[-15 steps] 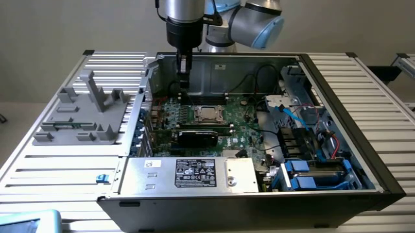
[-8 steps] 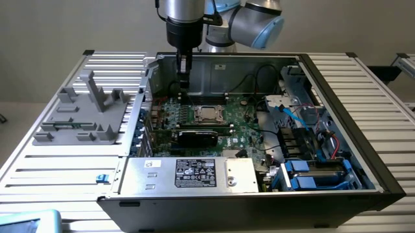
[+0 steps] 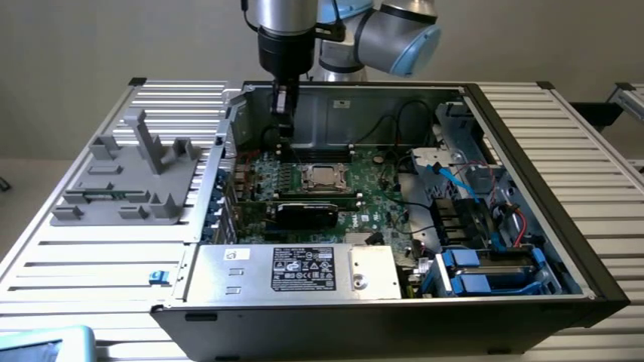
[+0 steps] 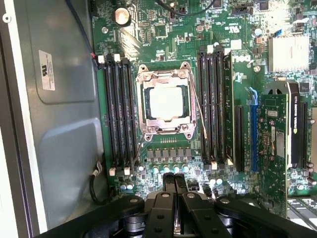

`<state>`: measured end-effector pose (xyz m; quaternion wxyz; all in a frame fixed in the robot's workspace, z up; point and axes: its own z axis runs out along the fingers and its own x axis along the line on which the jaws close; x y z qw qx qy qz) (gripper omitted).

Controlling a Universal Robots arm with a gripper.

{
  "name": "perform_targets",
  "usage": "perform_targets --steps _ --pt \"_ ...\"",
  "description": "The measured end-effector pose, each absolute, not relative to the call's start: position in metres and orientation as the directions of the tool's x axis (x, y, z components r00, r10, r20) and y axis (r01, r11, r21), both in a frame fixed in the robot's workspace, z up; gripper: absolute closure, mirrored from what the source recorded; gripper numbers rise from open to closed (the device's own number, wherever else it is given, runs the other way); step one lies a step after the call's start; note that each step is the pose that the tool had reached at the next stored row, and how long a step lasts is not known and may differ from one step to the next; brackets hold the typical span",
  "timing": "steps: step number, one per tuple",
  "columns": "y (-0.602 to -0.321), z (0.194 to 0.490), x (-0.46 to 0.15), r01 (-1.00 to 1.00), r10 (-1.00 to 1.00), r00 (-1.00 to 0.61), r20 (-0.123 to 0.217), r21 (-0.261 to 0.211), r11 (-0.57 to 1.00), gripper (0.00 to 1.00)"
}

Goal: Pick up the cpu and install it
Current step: 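Install the first cpu locking lever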

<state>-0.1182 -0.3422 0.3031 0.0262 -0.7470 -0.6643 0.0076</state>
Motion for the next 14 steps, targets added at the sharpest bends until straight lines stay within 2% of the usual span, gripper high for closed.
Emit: perform_targets --steps 14 --pt "-0.3423 0.303 -0.1181 0.942 0.942 0.334 0.023 -0.049 -0.332 0.89"
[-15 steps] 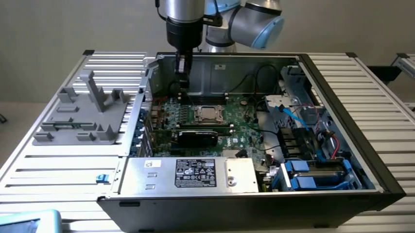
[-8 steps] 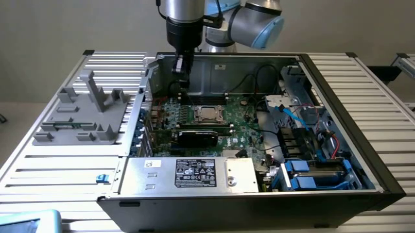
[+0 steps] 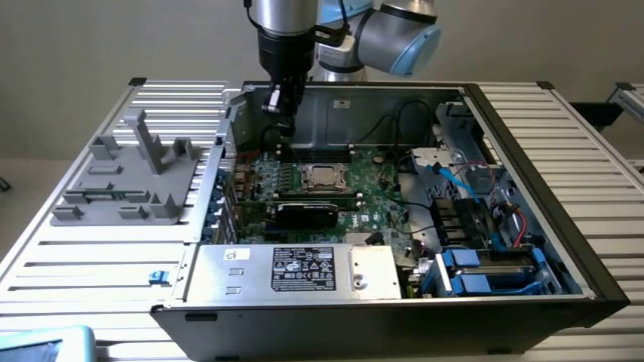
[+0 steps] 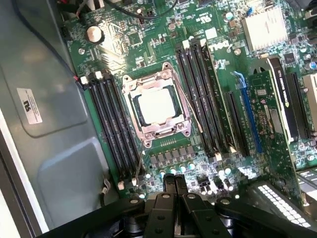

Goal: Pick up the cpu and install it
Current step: 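Install the first cpu locking lever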

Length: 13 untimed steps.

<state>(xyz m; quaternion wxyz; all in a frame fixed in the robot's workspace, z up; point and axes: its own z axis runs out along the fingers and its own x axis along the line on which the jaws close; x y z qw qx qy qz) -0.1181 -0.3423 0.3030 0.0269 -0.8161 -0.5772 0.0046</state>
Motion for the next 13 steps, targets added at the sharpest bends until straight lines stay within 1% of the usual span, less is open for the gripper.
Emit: perform_targets --steps 13 --pt "-0.3423 0.3026 -0.1181 0.851 0.851 0.525 0.023 -0.049 -0.524 0.89"
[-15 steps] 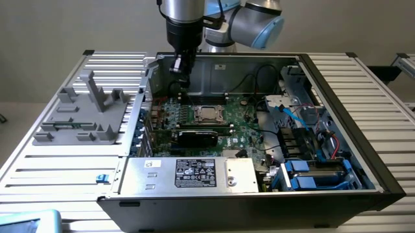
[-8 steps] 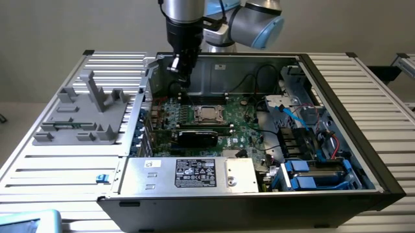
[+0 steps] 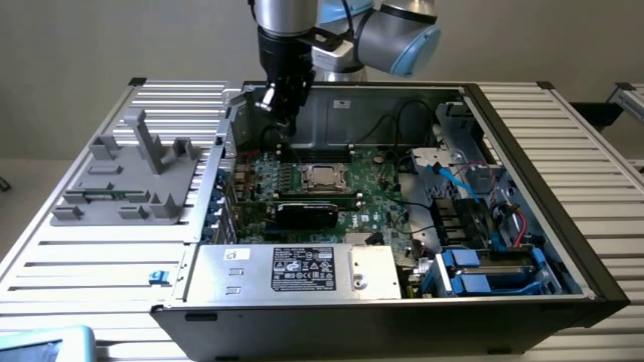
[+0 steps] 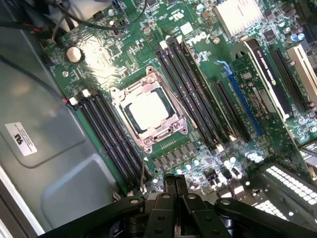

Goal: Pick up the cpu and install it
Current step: 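Install the first cpu locking lever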

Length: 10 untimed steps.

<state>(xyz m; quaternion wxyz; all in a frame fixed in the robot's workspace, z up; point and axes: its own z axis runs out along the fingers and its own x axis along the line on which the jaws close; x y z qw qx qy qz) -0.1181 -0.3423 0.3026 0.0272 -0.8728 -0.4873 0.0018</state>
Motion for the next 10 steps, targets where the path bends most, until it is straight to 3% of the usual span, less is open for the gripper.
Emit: perform_targets --steps 10 --pt "-0.3423 0.3024 -0.1181 0.759 0.759 0.651 0.023 -0.049 -0.649 0.89"
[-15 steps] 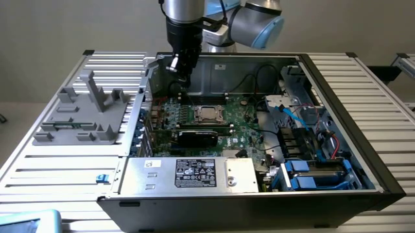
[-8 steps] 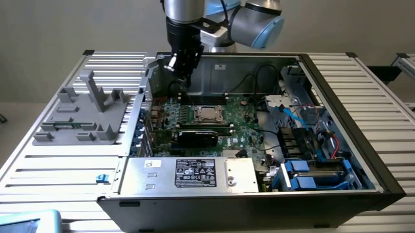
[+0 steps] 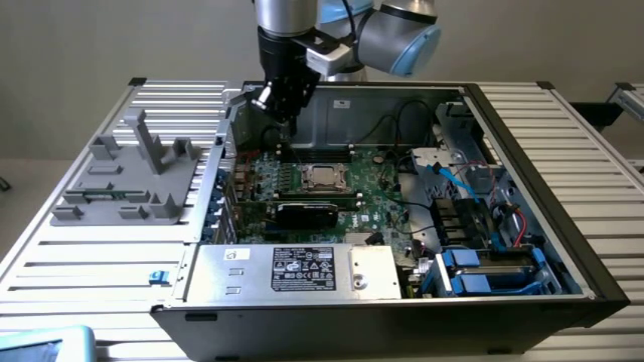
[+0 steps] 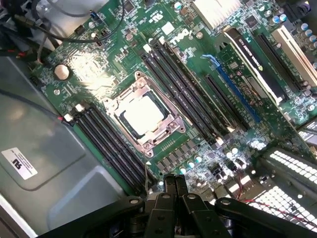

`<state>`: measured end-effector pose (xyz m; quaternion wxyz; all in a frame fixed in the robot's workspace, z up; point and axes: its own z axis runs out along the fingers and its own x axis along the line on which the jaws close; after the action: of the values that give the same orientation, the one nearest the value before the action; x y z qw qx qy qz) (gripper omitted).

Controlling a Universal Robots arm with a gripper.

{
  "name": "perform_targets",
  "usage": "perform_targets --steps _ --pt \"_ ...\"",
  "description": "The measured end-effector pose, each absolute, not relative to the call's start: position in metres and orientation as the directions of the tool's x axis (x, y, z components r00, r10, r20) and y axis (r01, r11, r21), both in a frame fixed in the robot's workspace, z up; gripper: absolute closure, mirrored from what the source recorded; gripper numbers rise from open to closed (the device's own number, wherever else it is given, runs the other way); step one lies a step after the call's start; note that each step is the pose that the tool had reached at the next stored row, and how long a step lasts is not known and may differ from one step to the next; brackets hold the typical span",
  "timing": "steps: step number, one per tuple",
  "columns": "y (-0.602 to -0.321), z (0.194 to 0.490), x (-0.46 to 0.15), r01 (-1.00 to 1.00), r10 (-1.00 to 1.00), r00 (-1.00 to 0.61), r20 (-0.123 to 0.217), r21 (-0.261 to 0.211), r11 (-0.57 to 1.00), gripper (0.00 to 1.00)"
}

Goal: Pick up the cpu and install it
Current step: 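Install the first cpu locking lever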

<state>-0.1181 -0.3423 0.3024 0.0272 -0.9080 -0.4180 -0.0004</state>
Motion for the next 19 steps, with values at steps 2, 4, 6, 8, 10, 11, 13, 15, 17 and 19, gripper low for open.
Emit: perform_targets --steps 2,4,6,8,10,11,13,15,17,19 --pt "-0.3423 0.3024 -0.1181 0.74 0.74 0.672 0.023 -0.049 -0.671 0.89" --pt "-0.3423 0.3024 -0.1181 0.722 0.722 0.692 0.023 -0.049 -0.69 0.89" --pt "-0.3422 0.3024 -0.1181 0.702 0.702 0.711 0.023 -0.049 -0.71 0.89" --pt "-0.3422 0.3023 -0.1182 0.682 0.681 0.731 0.023 -0.049 -0.73 0.89" --pt "-0.3423 0.3023 -0.1181 0.661 0.661 0.75 0.023 -0.049 -0.748 0.89" --pt "-0.3423 0.3023 -0.1182 0.651 0.651 0.759 0.023 -0.049 -0.758 0.89" --pt "-0.3423 0.3023 -0.1182 0.63 0.63 0.777 0.023 -0.049 -0.775 0.89" --pt "-0.3422 0.3022 -0.1181 0.607 0.607 0.794 0.023 -0.049 -0.793 0.89" --pt "-0.3423 0.3022 -0.1182 0.585 0.585 0.811 0.023 -0.049 -0.809 0.89" --pt "-0.3423 0.3021 -0.1181 0.563 0.562 0.827 0.023 -0.049 -0.825 0.89"
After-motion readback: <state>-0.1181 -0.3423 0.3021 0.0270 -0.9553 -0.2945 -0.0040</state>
